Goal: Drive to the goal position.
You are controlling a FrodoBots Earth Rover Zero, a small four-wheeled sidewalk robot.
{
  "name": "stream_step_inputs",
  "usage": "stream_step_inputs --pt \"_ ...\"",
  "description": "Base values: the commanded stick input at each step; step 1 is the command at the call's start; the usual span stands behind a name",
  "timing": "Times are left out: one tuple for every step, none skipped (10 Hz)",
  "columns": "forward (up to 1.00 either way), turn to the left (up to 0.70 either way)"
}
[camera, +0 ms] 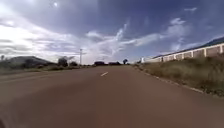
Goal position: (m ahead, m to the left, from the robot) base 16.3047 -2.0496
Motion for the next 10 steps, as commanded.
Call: stream_step_inputs --pt "1.00 -0.02" --pt "1.00 -0.04" --pt "1.00 -0.06" --pt "1.00 -0.13" --pt "1.00 -0.23" --pt "1.00 -0.33" --pt "1.00 0.00" --pt "1.00 0.00" --pt "1.00 0.00" --pt "1.00 0.00"
